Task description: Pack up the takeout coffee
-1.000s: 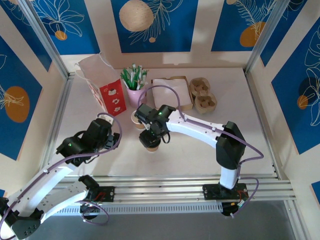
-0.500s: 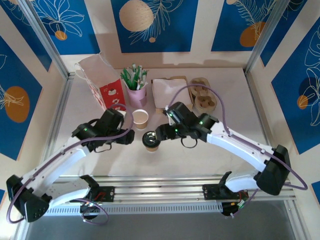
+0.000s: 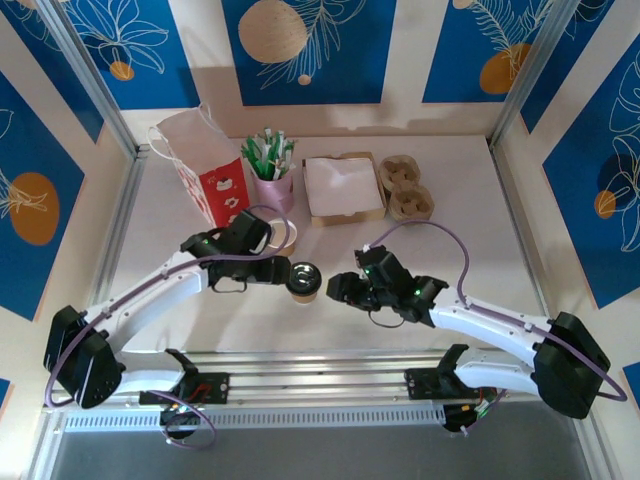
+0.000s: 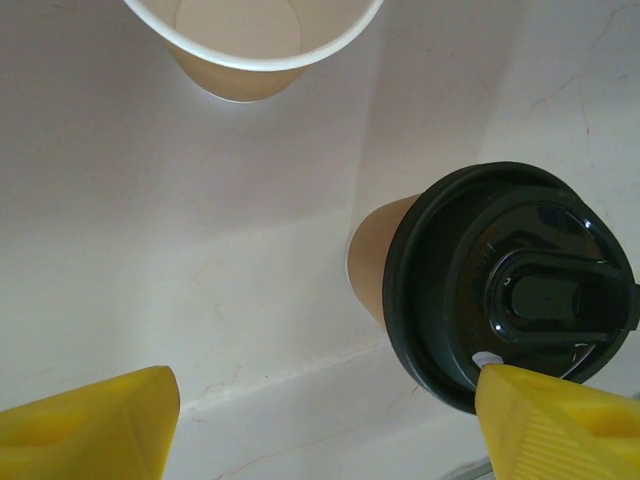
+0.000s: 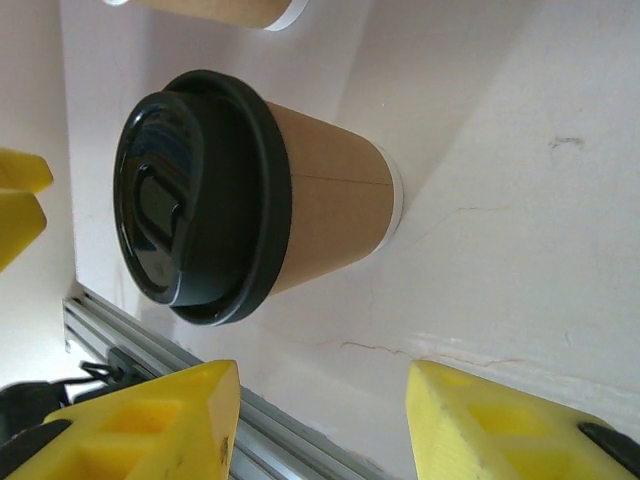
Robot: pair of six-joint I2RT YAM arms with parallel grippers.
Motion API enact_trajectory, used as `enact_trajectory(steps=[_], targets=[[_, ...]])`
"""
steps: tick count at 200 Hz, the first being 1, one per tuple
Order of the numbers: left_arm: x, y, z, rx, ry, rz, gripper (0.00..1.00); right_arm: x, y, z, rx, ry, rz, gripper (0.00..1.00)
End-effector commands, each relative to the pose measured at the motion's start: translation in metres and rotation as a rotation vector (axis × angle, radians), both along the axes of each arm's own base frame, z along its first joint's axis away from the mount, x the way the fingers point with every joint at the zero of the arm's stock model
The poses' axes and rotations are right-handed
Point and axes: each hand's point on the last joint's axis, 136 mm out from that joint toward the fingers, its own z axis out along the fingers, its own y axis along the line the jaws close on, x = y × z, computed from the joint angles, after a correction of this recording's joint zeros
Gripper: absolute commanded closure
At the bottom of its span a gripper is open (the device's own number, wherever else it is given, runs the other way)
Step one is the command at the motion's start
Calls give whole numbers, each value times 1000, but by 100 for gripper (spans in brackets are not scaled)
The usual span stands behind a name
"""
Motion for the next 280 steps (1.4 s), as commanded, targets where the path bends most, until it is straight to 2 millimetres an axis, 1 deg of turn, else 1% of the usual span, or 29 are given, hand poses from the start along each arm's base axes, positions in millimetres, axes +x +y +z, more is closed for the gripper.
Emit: enact_trajectory(steps=[1,16,62,113,131,163,186,209,240,251,270,280], targets=[[9,-13,8,-59,-11,5,22,10,16,23,171,-26,-47,52],[10,-15,3,-57,-1,4,22,10,18,19,197,-25,-62,52],[11,-19,-8,-57,18,2,21,14,21,18,237,-54,-95,51],[8,-18,-27,-45,49,12,21,10,31,1,234,-17,-87,51],[6,-16,-32,-43,56,16,21,11,30,-5,228,-7,-101,51],[1,-15,-47,-38,83,19,21,13,29,-4,224,-23,-115,51],[-3,-14,-56,-35,96,24,21,14,27,-9,208,-21,-130,52],[-8,-13,-65,-30,113,27,21,14,28,-17,194,0,-138,52],[-15,-10,-77,-24,134,34,21,12,23,-33,169,35,-173,53],[-17,-9,-79,-23,137,34,21,12,22,-35,170,34,-181,53],[-20,-7,-84,-16,146,35,21,12,19,-33,185,23,-197,54],[-21,-6,-86,-13,147,36,21,14,16,-29,195,7,-211,53]])
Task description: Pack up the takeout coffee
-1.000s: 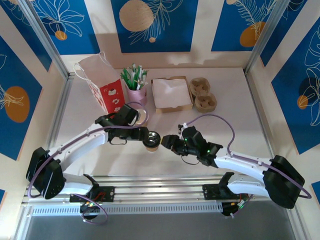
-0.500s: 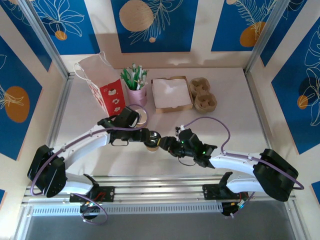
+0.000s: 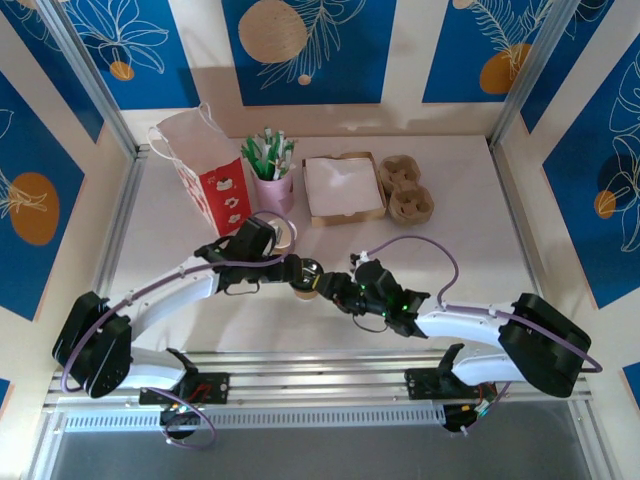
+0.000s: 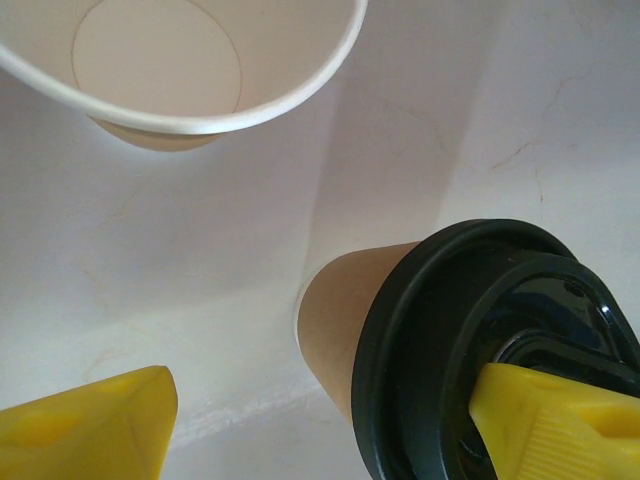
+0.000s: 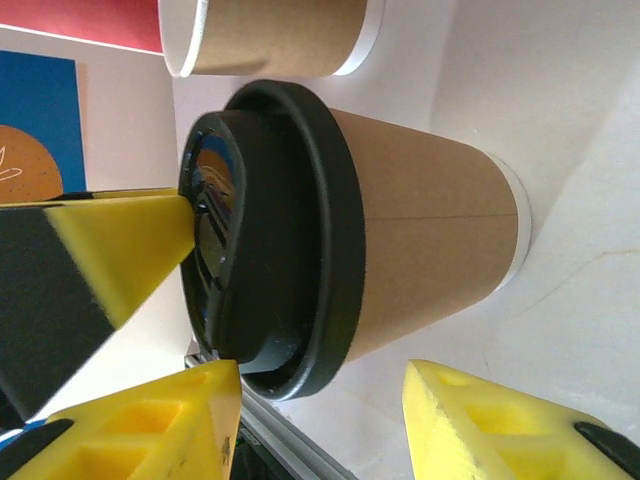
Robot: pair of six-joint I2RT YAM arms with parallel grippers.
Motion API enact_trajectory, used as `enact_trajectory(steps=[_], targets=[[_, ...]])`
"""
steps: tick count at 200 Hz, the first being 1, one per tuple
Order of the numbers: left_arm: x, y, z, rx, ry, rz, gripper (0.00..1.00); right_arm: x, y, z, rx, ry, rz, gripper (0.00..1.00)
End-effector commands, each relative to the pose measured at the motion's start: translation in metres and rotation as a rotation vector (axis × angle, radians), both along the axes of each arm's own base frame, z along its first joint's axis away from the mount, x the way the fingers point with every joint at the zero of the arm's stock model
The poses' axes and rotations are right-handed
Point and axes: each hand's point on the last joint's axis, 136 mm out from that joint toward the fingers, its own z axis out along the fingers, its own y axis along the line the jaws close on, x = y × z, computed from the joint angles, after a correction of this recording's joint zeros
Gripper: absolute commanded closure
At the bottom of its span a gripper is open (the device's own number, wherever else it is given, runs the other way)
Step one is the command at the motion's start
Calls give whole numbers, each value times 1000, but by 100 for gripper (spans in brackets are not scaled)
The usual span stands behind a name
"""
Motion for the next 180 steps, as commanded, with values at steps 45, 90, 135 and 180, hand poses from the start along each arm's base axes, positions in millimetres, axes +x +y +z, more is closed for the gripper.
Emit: enact_trajectory(steps=[45,90,135,180], targets=[[-44,29,-63,151,190,-12,21,4,-28,4,-48,-58,-99,53],[-46,29,-67,152,203,-9,21,0,-25,-4,-29,-32,-95,53],[-47,28,-68,152,207,-10,21,-4,-15,-8,-9,-40,-104,53],[-51,30,-72,157,214,-7,21,1,-19,4,19,-91,-137,54]])
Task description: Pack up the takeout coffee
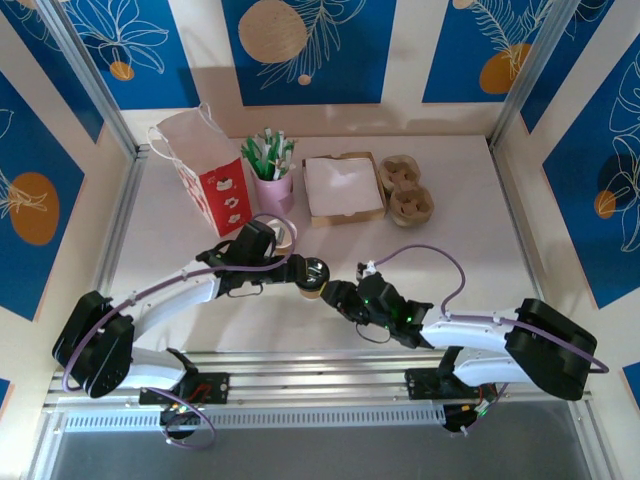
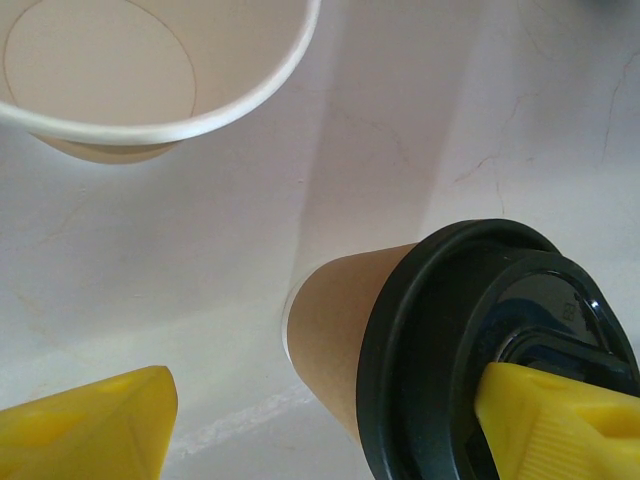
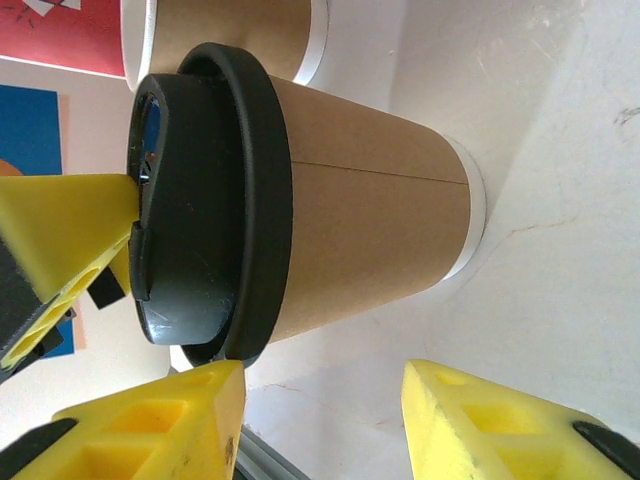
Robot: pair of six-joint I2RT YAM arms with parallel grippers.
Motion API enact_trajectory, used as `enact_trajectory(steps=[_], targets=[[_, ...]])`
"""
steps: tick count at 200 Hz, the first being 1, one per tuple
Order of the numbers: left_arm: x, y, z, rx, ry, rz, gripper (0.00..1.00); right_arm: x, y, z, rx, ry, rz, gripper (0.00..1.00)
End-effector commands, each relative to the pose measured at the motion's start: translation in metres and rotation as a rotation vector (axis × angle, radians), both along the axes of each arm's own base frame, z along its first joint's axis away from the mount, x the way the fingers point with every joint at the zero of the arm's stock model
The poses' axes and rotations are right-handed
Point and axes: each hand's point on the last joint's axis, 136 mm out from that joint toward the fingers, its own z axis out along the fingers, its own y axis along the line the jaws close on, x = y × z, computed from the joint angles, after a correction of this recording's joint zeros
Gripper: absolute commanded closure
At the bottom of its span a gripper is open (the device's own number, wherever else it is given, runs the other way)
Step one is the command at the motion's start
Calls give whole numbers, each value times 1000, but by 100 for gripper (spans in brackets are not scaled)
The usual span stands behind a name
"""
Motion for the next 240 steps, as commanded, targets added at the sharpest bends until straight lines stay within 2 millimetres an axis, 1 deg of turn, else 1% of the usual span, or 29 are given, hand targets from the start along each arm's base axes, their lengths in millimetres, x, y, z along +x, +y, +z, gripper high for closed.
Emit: enact_trajectory(steps=[1,20,52,84,115,135,148,157,177,240], targets=[[-52,42,-68,229,229,-12,21,9,-4,16,42,-63,-60,54],[-54,42,-71,224,234,-13,21,10,-5,20,34,-77,-57,55],[-56,40,-77,217,244,-8,21,8,-3,14,34,-64,-53,55],[-59,40,-80,221,251,-10,21,9,0,13,29,-63,-48,55],[-60,39,-82,220,254,-11,21,10,-1,10,17,-59,-57,56],[-63,39,-86,220,261,-12,21,9,-11,-3,-20,-20,-95,59],[-64,39,-89,219,267,-11,21,7,-22,-17,-62,24,-137,62],[-66,39,-92,219,272,-10,21,6,-28,-25,-88,47,-156,62],[-69,39,-97,216,281,-9,21,2,-37,-38,-146,89,-176,62],[-78,41,-113,223,309,-7,21,-2,-55,-57,-244,154,-216,63]])
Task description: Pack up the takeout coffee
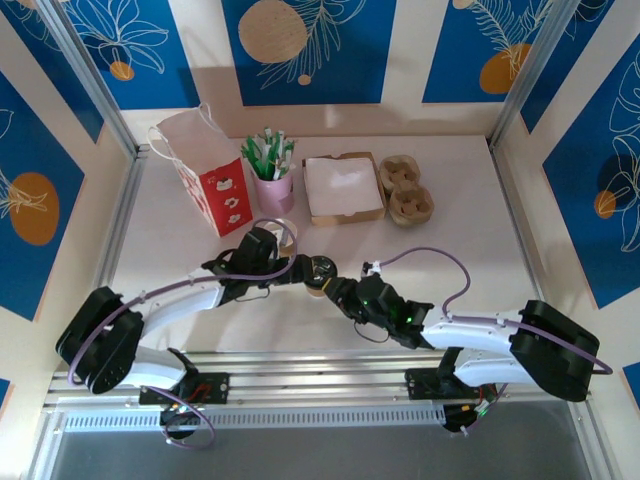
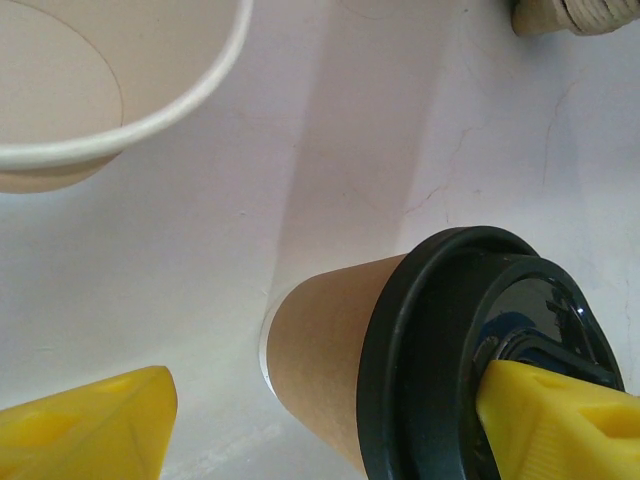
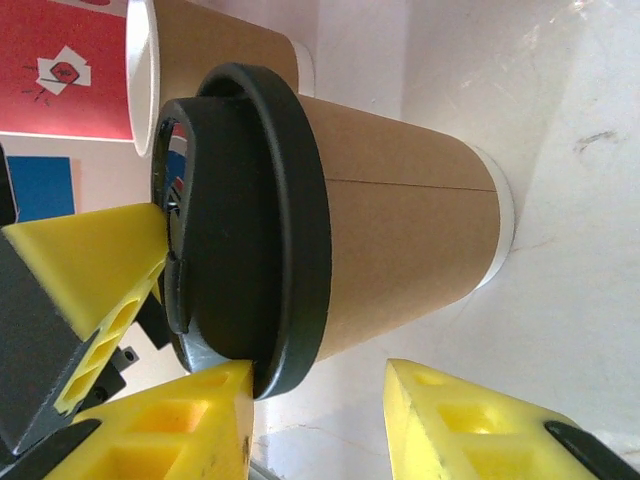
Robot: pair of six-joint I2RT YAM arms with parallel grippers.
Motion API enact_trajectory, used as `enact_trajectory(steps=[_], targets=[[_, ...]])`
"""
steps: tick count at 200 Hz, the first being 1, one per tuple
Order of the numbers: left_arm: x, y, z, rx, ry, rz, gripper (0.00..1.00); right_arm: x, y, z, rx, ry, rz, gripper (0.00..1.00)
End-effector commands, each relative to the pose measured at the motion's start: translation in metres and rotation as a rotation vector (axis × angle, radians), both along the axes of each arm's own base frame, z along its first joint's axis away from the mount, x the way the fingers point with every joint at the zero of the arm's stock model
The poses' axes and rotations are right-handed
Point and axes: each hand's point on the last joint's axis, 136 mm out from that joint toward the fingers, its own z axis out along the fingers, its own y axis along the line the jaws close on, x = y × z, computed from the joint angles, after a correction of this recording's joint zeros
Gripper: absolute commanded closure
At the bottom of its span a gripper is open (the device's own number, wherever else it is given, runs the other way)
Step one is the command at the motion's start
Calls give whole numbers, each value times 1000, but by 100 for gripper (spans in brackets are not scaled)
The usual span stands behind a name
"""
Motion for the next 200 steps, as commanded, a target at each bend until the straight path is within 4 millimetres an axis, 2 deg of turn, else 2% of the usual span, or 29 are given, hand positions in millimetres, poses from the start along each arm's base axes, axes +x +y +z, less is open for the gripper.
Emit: enact_trajectory(steps=[1,38,100,145,163,200], targets=[[-81,61,-98,331,339,-44,21,-12,-46,-60,-249,134,-85,63],[-84,62,-104,337,348,-45,21,-14,-55,-74,-290,196,-101,64],[-88,63,-113,345,370,-47,21,-17,-63,-87,-336,258,-116,65],[-88,64,-117,349,374,-47,21,-18,-68,-88,-361,283,-122,65],[-89,64,-117,352,376,-49,21,-16,-64,-85,-334,283,-107,65],[-88,63,-116,354,374,-54,21,-1,-63,-60,-280,215,-98,62]])
